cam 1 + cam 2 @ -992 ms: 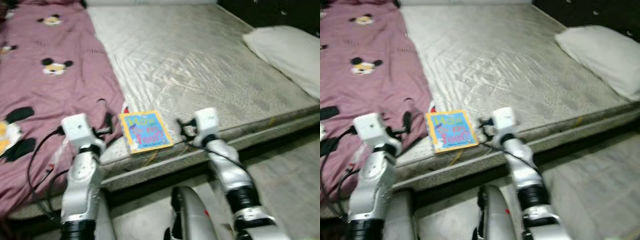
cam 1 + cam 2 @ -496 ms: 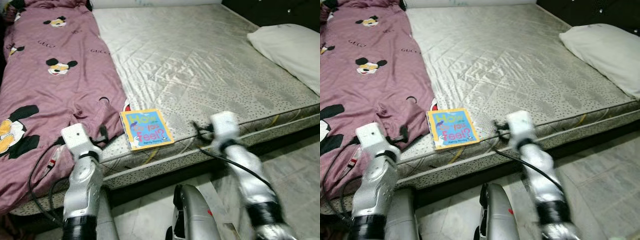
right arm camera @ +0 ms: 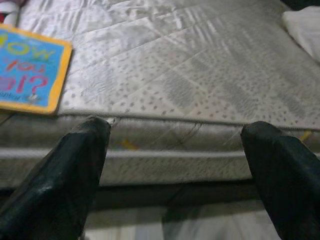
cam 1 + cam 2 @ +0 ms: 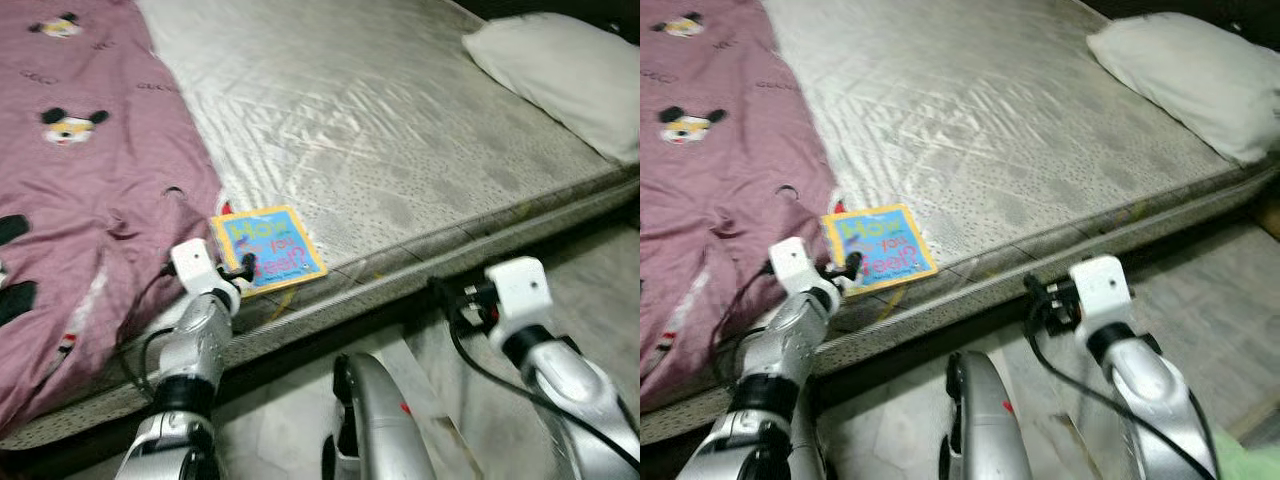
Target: Clean up the room
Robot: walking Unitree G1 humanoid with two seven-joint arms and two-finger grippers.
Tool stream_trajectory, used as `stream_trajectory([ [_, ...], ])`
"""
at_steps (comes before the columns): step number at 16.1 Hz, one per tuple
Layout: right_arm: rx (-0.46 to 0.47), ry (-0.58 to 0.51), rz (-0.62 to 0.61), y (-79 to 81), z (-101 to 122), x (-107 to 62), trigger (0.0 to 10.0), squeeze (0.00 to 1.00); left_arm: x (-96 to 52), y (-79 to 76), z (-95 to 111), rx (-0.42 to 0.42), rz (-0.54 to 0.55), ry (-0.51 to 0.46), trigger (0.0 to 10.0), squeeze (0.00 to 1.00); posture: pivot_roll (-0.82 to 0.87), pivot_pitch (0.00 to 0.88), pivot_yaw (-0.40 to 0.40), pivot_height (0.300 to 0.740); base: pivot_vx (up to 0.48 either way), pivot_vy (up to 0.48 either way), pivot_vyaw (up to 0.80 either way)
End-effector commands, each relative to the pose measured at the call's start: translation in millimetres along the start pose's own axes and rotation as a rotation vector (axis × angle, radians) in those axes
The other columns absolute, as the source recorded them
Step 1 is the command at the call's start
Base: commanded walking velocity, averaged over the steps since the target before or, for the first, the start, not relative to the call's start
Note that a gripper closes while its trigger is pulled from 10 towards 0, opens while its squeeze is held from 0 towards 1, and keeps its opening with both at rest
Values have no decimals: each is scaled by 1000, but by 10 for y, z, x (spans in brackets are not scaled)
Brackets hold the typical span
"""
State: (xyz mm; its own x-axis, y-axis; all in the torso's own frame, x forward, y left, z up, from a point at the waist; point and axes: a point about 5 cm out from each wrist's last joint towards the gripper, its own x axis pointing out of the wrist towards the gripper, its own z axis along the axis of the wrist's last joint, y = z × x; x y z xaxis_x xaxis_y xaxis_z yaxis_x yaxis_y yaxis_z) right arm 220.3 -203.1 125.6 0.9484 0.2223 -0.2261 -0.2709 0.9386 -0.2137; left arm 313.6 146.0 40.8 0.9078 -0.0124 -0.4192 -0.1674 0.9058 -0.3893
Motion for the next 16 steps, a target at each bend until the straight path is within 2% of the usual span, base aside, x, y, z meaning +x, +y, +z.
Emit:
stream_trajectory([
  [1, -14, 7, 11, -16, 27, -91, 10000, 0, 24, -6, -53, -19, -20, 25, 10000, 0, -341, 140, -114, 548, 0, 0, 0],
  [3, -20, 23, -1, -56, 27, -147, 10000, 0, 51, -16, -91, -70, -44, 58, 10000, 0, -357, 142, -118, 548, 0, 0, 0],
  [5, -30, 33, -2, -86, 63, -159, 10000, 0, 79, -19, -112, -156, -39, 83, 10000, 0, -363, 141, -121, 548, 0, 0, 0],
  [8, -33, 48, -6, -100, 114, -170, 10000, 0, 88, 14, -217, -167, -86, 130, 10000, 0, -366, 134, -127, 548, 0, 0, 0],
  [9, -32, 50, -6, -97, 142, -175, 10000, 0, 104, -31, -192, -214, -159, 133, 0, 0, -379, 133, -129, 548, 0, 0, 0],
  [11, -33, 49, -2, -97, 168, -187, 10000, 0, 134, -112, -155, -262, -253, 146, 0, 0, -380, 123, -129, 548, 0, 0, 0],
  [13, -36, 44, -2, -100, 192, -169, 10000, 0, 157, -130, -131, -260, -266, 161, 0, 0, -388, 113, -126, 548, 0, 0, 0],
  [16, -48, 30, -9, -127, 255, -127, 10000, 0, 175, -95, -62, -367, -287, 136, 0, 0, -395, 103, -127, 548, 0, 0, 0],
])
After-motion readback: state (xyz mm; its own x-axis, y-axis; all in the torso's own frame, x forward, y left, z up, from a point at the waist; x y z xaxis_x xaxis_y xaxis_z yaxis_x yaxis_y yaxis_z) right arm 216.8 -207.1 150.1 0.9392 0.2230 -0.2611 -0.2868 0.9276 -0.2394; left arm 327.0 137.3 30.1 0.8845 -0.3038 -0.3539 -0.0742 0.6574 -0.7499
